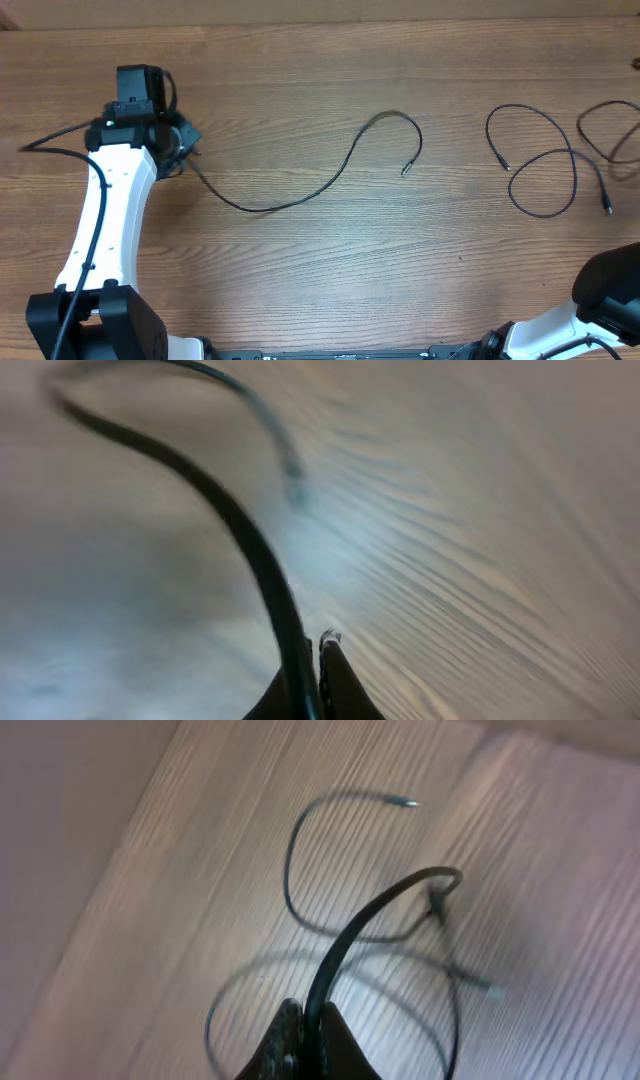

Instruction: Untangle cables

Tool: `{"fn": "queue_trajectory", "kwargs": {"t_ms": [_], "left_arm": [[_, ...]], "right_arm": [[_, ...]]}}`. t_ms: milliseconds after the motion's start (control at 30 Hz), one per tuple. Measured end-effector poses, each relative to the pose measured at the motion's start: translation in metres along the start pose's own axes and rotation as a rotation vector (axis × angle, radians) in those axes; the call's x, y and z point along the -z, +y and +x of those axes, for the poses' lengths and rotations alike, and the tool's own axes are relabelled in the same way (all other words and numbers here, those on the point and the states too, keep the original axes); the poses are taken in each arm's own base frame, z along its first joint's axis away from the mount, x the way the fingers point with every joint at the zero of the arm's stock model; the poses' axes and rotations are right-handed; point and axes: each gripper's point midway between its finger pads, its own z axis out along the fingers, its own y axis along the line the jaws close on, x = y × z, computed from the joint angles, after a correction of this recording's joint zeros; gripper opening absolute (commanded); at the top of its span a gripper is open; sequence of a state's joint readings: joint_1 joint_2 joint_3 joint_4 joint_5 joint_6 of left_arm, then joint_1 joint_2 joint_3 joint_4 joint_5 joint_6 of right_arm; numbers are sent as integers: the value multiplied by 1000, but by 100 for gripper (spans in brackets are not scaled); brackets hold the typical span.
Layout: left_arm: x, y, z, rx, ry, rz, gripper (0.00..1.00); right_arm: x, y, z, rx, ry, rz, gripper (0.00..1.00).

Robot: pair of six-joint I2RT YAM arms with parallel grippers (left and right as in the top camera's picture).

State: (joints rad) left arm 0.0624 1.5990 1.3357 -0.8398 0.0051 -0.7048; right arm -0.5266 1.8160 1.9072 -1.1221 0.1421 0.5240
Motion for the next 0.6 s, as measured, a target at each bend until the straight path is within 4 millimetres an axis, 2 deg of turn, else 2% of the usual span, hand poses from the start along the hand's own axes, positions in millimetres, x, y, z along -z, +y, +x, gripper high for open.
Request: {"fn": "queue_trajectory", "kwargs": {"t_ms": [100,167,200,233,267,300,333,367,467,600], "left_arm": [[4,-48,21,-140,71,202,4],[12,-82,39,-253,111,340,4],[17,-98,50,-315,132,410,4],[24,-115,63,-377,152,481,4],[29,-128,74,-429,167,539,4],[37,-143,86,-488,179,605,4],[43,-154,96,-534,185,655,5],[47,-161,102,-560,189,685,12],[65,-189,133,-682,199,808,24],[75,-204,161,-777,202,859,42]], "right_arm": [[2,11,21,54,72,-30,4],[4,16,35,82,117,-36,12],[5,17,41,93,138,-38,33],[6,18,46,105,152,-40,48],[6,18,50,110,167,-38,58],[6,16,52,113,179,-33,64],[6,13,56,119,196,-23,68],[5,11,60,121,208,-15,70],[1,4,73,150,261,0,78],[1,10,89,219,330,-62,84]]}}
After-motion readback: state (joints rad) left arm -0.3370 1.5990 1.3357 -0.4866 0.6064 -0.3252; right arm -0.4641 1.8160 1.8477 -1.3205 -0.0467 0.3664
